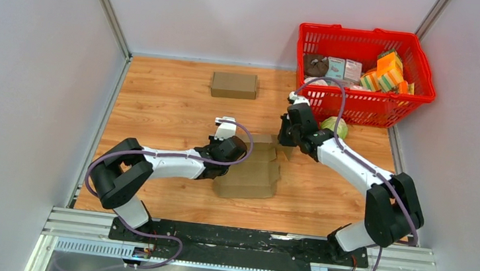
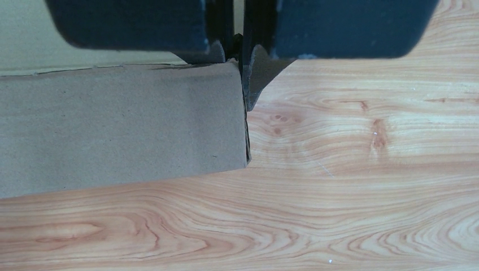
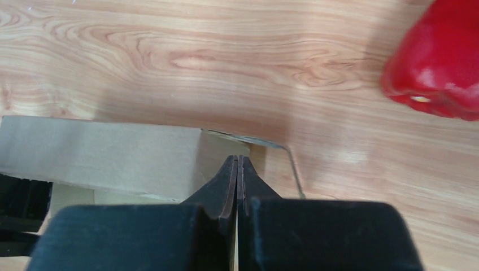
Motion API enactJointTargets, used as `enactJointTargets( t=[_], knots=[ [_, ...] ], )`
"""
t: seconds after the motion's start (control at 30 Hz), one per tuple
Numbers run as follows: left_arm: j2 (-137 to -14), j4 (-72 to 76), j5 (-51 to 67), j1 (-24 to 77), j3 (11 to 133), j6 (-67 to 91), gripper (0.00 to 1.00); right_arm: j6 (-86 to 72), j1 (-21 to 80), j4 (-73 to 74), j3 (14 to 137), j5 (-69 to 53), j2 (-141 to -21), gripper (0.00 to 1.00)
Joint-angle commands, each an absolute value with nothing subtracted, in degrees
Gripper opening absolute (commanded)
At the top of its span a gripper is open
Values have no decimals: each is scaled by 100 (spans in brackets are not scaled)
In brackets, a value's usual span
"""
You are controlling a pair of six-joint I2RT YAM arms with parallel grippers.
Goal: Fold the paper box
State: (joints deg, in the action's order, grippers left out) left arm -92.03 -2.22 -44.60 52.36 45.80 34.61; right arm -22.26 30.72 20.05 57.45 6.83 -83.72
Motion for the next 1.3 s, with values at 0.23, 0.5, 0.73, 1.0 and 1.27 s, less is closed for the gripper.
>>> enactJointTargets(
  t=[0.23, 0.5, 0.73, 1.0, 1.27],
  knots=[
    [-9149, -527, -4210, 5247, 4588, 3489, 0, -4077, 2611, 730, 5213, -1625, -8333, 1],
    [-9105, -501, -4201, 5247, 4500, 3533, 0, -4365, 2452, 2030, 5396, -1318, -7559, 42],
    [-9132, -519, -4157, 5247, 4535, 3586, 0, -5027, 2487, 1829, 5748, -1503, -8252, 51],
    [-9079, -545, -4166, 5247, 4553, 3586, 0, -5299, 2470, 977, 5538, -1950, -8753, 42],
    [-9088, -580, -4201, 5247, 4526, 3638, 0, -6836, 2303, -938, 4607, -2356, -8789, 0]
  ],
)
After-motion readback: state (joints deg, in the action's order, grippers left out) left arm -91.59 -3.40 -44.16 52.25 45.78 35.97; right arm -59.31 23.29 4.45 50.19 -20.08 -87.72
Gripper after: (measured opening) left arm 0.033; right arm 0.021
